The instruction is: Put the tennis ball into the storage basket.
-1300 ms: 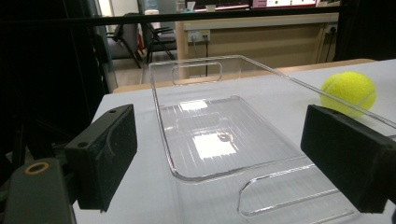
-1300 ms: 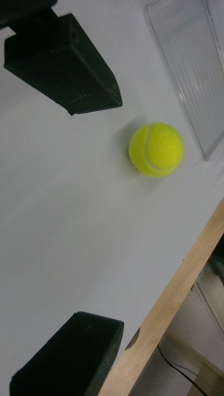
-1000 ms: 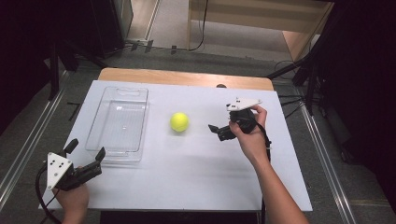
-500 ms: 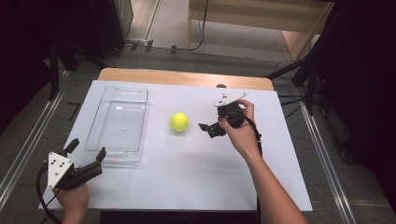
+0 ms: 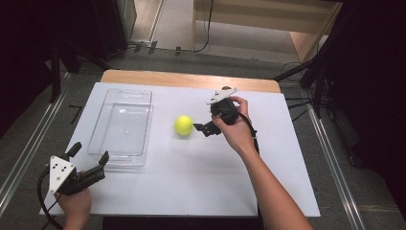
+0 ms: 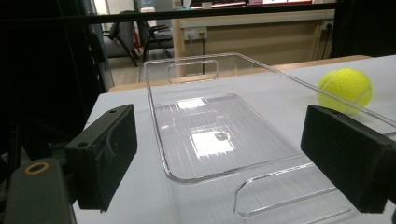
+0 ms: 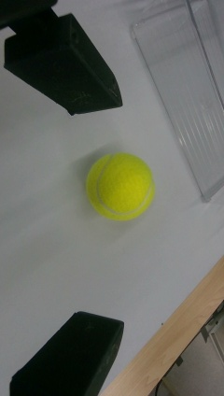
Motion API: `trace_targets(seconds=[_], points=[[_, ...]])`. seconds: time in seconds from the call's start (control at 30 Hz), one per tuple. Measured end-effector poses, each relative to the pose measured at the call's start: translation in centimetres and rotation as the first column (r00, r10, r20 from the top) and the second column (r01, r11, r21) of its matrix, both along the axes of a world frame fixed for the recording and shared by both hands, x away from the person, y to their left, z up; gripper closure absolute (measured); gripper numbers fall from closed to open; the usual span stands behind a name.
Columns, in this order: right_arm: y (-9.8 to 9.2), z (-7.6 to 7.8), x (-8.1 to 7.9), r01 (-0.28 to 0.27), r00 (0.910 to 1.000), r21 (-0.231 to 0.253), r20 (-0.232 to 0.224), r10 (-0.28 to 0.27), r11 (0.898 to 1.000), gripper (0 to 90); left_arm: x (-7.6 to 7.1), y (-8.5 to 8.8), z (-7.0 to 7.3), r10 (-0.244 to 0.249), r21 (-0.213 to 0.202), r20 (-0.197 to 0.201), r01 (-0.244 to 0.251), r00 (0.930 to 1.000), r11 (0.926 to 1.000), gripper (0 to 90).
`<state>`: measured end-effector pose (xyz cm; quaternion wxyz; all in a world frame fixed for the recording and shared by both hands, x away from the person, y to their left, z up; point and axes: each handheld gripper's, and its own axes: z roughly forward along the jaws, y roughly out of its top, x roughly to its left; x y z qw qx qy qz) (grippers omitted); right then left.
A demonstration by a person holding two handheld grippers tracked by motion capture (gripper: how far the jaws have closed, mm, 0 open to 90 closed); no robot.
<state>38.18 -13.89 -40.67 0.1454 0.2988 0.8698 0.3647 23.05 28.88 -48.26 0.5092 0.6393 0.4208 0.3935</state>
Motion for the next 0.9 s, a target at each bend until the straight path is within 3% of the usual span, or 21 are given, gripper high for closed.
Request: trace_targets(seconds=[0.4, 0.9], points=[[2.1, -0.4, 1.6, -0.033, 0.998, -0.043, -0.055, 0.031, 0.999, 0.0, 0.0, 0.0, 0.0, -0.004, 0.0, 0.001, 0.004, 1.0, 1.0, 11.3], [4.4, -2.1, 3.7, -0.094, 0.9846, -0.103, -0.157, 0.078, 0.99, 0.0, 0.0, 0.0, 0.0, -0.004, -0.001, 0.001, 0.004, 1.0, 1.0, 11.3]])
